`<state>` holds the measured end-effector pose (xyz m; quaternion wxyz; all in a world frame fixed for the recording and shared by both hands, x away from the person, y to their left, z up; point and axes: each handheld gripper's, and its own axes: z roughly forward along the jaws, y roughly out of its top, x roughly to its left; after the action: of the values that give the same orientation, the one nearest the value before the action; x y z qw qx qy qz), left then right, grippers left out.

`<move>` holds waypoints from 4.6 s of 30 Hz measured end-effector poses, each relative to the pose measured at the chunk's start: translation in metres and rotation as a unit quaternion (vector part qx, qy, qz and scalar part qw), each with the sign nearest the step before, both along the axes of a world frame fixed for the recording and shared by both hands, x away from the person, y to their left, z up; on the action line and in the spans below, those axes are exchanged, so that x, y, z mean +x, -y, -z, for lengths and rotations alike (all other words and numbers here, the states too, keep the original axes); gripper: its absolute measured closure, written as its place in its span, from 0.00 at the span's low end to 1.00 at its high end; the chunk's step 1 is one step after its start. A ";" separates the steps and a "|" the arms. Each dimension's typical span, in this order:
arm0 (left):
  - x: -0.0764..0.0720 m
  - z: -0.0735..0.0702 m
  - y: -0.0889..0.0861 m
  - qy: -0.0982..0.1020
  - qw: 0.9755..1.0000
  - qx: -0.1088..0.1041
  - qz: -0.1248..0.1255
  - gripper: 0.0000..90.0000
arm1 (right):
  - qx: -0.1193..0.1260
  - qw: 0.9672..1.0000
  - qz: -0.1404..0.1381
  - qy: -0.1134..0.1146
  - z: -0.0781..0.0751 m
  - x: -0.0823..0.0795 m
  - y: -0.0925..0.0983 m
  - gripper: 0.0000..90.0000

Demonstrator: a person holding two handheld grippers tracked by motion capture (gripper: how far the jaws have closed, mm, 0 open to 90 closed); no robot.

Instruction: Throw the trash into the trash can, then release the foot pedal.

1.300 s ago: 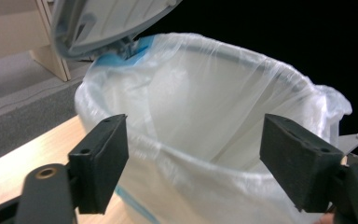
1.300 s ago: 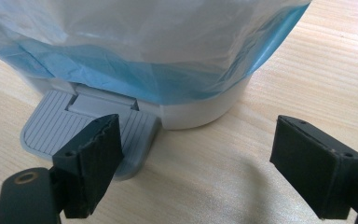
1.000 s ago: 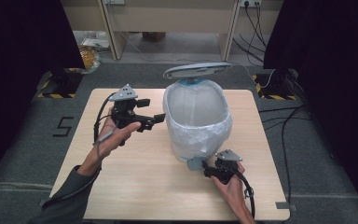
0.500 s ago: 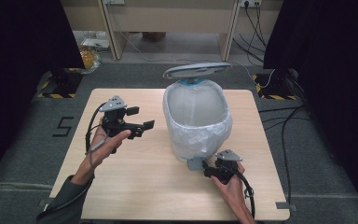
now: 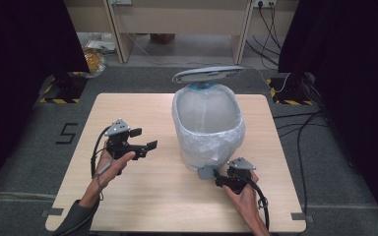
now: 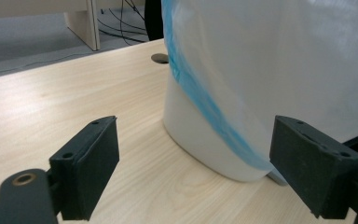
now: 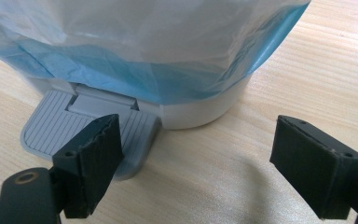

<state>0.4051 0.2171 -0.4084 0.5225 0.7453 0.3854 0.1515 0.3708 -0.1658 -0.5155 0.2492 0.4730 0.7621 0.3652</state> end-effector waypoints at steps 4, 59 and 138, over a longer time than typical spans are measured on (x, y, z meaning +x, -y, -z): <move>-0.003 0.015 -0.003 -0.004 1.000 -0.006 -0.001 0.17 | -0.001 1.000 -0.001 0.001 0.000 0.000 0.000 0.18; -0.027 0.116 -0.016 -0.070 0.985 0.149 -0.043 0.16 | -0.001 1.000 -0.002 0.001 0.000 0.000 0.000 0.19; -0.027 0.116 -0.017 -0.069 0.986 0.148 -0.041 0.17 | 0.038 0.999 -0.023 0.027 -0.028 -0.032 0.041 0.20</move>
<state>0.3781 0.2337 -0.5242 0.3716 0.8069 0.4239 0.1766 0.3385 -0.2064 -0.4870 0.2429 0.4543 0.7517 0.4119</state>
